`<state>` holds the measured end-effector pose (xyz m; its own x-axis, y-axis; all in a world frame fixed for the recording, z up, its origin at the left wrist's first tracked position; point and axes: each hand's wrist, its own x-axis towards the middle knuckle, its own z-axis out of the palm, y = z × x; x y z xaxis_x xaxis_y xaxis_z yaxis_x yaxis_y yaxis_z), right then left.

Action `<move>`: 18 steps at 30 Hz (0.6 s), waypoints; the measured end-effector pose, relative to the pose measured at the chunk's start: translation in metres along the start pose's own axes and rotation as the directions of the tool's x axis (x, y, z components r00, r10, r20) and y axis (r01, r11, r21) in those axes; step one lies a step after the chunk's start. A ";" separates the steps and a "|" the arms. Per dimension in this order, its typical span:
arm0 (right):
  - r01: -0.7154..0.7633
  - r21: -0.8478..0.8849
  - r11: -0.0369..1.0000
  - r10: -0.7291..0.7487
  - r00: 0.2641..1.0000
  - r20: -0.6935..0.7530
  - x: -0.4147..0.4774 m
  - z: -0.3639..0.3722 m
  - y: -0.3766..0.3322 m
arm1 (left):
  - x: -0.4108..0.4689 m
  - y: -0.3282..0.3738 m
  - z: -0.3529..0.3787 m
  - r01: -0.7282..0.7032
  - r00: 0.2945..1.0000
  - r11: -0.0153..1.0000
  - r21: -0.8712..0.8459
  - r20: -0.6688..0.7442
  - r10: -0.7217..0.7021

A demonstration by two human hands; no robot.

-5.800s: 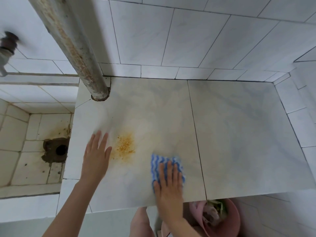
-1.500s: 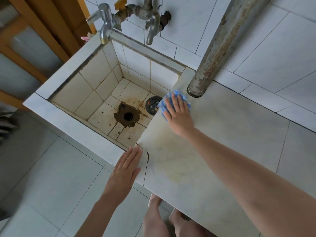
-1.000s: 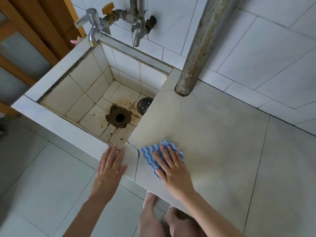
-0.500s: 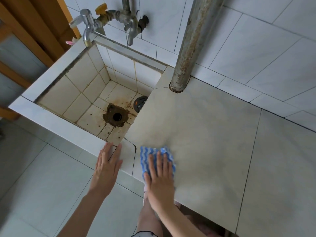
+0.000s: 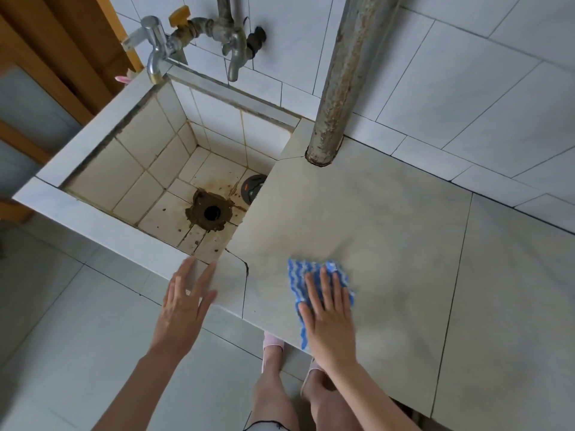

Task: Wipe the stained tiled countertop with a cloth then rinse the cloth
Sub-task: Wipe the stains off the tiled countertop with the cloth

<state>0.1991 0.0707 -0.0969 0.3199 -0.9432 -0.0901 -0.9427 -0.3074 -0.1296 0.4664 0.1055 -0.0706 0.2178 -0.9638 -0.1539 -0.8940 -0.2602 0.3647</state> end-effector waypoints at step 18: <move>0.261 0.126 0.957 -0.265 0.964 0.012 0.054 0.009 -0.120 | 0.005 -0.036 -0.004 0.045 0.998 0.999 -0.024 -0.038 -0.045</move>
<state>0.3302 0.0576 -0.0953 0.5591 -0.8266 -0.0641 -0.8068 -0.5247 -0.2716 0.5006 0.1103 -0.0809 0.2728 -0.9525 -0.1356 -0.8740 -0.3042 0.3790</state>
